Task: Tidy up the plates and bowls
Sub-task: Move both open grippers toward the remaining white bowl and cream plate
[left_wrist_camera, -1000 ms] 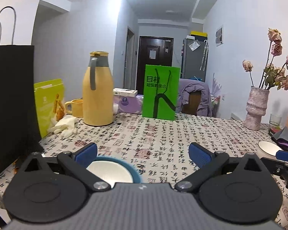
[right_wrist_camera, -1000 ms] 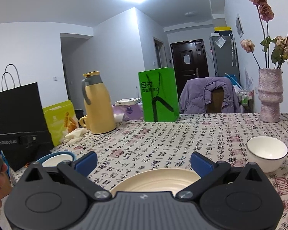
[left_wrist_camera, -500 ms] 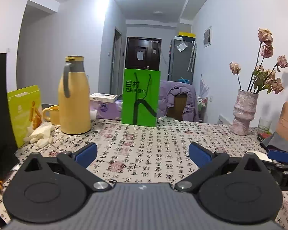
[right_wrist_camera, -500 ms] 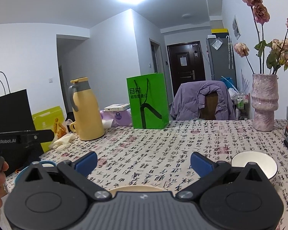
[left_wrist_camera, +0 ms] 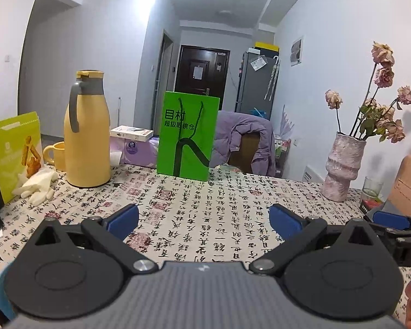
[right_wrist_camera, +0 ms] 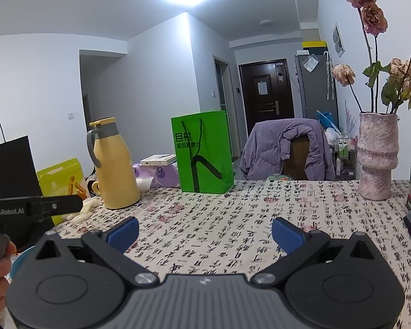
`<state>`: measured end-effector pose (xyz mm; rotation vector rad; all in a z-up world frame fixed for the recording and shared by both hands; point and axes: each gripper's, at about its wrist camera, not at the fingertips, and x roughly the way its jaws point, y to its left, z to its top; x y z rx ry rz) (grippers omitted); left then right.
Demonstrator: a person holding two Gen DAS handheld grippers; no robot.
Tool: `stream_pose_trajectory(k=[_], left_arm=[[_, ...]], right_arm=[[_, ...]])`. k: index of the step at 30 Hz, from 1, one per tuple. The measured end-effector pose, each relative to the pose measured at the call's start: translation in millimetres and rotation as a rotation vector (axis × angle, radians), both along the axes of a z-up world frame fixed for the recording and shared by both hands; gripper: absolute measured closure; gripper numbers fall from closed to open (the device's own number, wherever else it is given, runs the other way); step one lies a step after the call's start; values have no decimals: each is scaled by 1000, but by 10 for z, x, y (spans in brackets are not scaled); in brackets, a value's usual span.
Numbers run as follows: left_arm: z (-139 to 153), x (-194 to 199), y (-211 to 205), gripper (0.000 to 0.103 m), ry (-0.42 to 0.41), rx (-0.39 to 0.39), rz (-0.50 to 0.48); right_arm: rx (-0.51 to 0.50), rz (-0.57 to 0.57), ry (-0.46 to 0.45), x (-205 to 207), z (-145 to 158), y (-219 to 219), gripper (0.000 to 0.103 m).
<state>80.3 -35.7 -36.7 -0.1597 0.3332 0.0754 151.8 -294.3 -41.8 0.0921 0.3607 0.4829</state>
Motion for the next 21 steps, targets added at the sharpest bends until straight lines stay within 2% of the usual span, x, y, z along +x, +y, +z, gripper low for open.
stream_pose_trajectory(k=[15,21], left_arm=[[15,370,-272,0,-5,27,17],[-23,532,-375,0,15,43,26]], right_arm=[[60,-20,-24,633,82,-331,0],[134,-14,24,854,-54,-506,0]])
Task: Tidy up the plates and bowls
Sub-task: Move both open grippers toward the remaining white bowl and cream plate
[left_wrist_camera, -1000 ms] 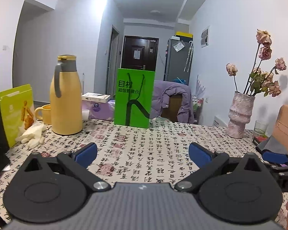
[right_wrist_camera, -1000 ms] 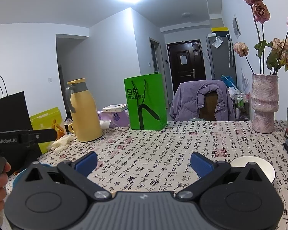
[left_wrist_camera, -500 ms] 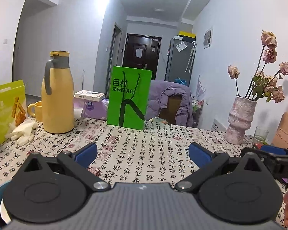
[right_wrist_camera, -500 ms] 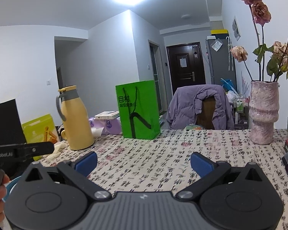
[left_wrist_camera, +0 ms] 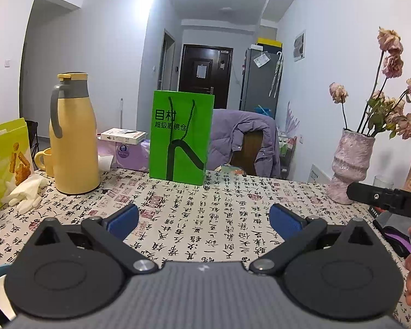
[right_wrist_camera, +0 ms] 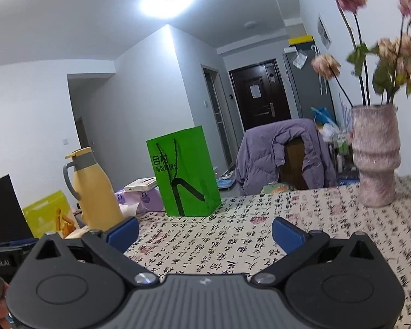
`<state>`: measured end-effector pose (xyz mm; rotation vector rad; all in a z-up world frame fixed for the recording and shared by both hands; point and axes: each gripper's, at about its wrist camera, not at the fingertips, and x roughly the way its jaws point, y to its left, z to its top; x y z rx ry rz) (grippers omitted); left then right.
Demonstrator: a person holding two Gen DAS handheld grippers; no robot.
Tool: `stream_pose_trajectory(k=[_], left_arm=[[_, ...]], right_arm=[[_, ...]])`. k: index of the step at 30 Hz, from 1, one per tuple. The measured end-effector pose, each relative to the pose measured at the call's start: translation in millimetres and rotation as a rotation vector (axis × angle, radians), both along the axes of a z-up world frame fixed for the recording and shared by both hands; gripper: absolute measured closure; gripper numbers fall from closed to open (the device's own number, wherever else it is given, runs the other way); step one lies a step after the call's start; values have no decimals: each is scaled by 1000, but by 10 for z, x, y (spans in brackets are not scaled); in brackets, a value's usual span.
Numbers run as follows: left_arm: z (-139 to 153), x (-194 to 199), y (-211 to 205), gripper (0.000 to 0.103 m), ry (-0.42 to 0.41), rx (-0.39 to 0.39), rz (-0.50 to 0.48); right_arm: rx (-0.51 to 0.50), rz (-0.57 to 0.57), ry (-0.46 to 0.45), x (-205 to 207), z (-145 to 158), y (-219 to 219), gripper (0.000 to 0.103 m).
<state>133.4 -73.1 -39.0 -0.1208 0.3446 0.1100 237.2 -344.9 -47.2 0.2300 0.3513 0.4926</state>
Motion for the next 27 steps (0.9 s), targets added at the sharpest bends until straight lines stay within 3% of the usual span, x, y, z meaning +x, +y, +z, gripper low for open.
stream_pose_trajectory(k=[8,13,18,27], left_arm=[[-66,176,-168,0,8,-37,17],[-74,232,-313,0,14,-17,12],[-50,333,-431,0,48,2,3],[-82,588,-551,0,122,-4,12]], right_arm=[[24,-22,11,23,-107,-193,0],[46,-64,30,80,-160,-327,0],[91,-98,93,189,-241,-517,0],[82,-237,182,395,-414,-779,0]])
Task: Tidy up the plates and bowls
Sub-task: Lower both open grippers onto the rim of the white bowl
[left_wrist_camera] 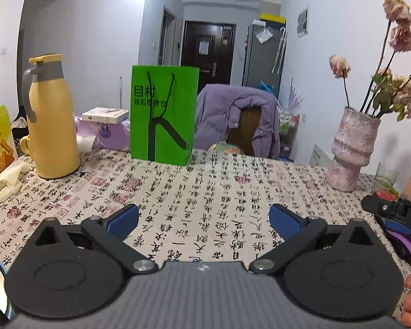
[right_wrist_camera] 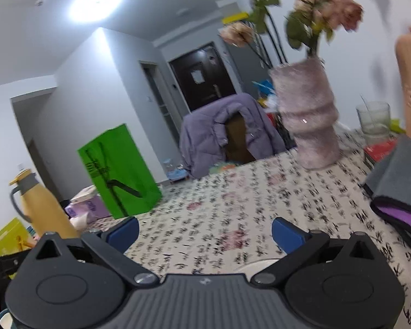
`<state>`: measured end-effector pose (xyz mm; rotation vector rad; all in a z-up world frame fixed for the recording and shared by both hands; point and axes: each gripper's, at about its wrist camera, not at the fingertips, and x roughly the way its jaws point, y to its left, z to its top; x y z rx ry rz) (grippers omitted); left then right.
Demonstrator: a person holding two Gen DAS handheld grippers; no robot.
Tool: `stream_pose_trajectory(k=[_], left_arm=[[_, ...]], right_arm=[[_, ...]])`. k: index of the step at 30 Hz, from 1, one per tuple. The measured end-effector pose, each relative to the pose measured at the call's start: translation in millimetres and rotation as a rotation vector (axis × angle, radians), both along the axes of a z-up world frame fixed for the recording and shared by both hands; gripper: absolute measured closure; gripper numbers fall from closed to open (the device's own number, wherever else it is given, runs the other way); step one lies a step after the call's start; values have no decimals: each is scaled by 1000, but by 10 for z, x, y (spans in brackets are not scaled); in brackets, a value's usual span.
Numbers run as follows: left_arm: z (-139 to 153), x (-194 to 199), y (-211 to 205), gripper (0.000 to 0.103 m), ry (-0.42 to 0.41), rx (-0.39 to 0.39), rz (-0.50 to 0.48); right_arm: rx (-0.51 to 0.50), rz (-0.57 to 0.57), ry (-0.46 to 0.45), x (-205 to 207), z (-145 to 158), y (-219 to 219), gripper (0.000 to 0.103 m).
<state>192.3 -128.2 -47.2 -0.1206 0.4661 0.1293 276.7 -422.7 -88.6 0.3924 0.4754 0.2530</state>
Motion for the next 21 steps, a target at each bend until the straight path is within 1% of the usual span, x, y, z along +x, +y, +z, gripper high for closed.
stream_pose_trajectory(k=[5,7,11,14,17,21], left_arm=[[-53,157,-74,0,51,-1,-12],[-52,206,-108,0,59,-1,-21],[-19,299,-242,0,60,25,-41],[-33,376,-401,0,64,56,-67],[-81,470,-577,0,91,74,-97],[-142,565,-809,0,112,79,-126]], right_arm=[[21,-69,64,112,-106,-180,0],[36,-90,81,135,-137,-262,0],[77,-143,110,160,-171,-449,0],[107,-179,158,213,-248,-545,0],[99,-191,209,267,-310,-559,0],[86,-197,250,268,-333,-586,0]])
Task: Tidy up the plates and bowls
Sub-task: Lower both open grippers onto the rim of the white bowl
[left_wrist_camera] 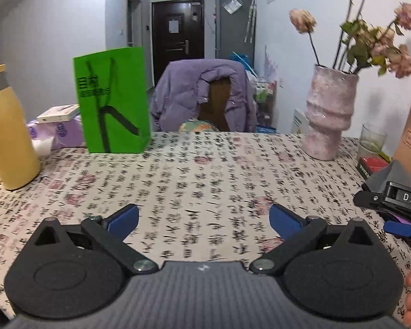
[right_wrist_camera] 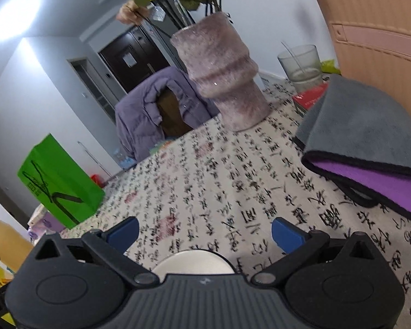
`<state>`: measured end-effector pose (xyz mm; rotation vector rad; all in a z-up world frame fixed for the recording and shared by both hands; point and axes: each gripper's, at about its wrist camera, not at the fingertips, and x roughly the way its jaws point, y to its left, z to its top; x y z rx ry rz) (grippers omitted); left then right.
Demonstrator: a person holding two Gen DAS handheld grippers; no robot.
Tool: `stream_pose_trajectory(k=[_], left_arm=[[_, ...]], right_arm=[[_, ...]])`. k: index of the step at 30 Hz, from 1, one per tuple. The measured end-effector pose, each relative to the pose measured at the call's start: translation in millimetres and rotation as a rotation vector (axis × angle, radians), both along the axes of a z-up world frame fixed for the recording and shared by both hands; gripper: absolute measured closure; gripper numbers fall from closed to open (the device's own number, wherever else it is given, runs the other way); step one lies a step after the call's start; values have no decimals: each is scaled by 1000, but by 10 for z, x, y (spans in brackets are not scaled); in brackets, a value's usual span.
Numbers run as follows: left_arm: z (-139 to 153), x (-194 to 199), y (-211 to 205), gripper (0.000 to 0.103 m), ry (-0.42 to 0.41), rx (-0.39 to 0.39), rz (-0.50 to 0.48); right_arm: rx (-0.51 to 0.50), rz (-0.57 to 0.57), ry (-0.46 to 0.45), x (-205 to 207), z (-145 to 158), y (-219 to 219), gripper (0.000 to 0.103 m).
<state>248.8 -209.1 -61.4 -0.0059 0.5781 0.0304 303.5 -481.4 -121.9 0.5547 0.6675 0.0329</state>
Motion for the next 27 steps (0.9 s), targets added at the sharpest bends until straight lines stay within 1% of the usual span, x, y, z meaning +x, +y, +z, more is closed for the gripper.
stream_pose_trajectory(k=[4,10,15,19,23,27], left_arm=[[-77,107,-150,0,47,-20,-18],[-161,245,-287,0,92,-32,-17],[-272,407,-318,0,168,-79,6],[-340,474,-356,0,187,-83,23],[-391,504,-374,0,197,-77,27],[-454,515,-372,0,214,-84,26]], right_arm=[[-31,9,23,-30,34,-4,0],[-85,7,78,-33,35,-25,0],[-73,9,94,-27,-2,-76,0],[-97,23,115,-13,-25,-70,1],[-162,55,151,40,-69,18,2],[-203,81,177,75,-111,96,7]])
